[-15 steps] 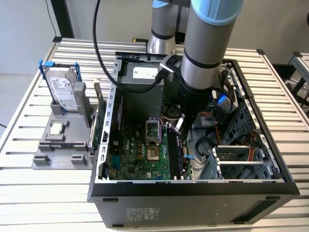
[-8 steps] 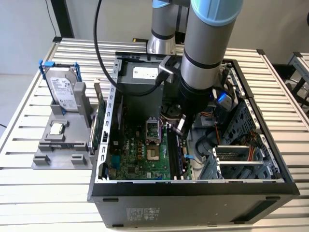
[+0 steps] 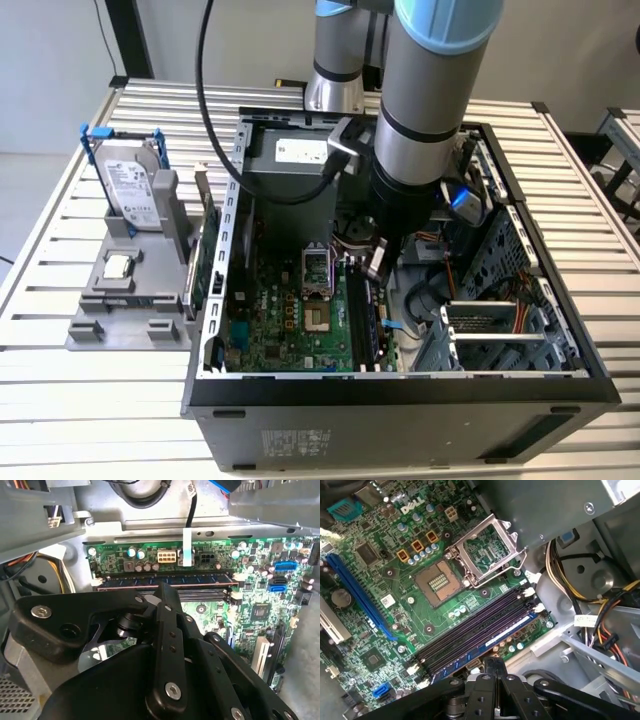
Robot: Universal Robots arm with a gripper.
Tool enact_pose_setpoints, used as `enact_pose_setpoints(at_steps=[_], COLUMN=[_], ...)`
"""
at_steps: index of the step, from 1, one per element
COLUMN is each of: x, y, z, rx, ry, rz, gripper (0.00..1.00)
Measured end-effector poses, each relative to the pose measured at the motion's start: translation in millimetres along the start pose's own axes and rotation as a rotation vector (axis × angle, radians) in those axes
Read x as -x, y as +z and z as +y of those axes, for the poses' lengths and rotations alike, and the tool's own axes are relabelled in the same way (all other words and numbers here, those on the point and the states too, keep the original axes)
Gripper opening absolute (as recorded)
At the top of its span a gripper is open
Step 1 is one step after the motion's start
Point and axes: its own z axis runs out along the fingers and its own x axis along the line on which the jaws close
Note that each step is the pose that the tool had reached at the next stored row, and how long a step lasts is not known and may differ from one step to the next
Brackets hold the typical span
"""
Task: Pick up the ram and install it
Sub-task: 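Press down the ram until it locks into place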
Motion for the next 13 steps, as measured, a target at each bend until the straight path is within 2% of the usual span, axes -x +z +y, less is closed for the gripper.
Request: enact_pose_setpoints(at_steps=[5,7,13], x=[0.0,0.0,0.0], y=[0.0,0.0,0.0], z=[0.0,0.0,0.1], rx=[-0.0020,-0.0053,-0.0049], ry=[-0.038,-0.067,-0.078], rz=[-0.0041,-0.0085,-0.0089], gripper=[0.00,0.00,0.00])
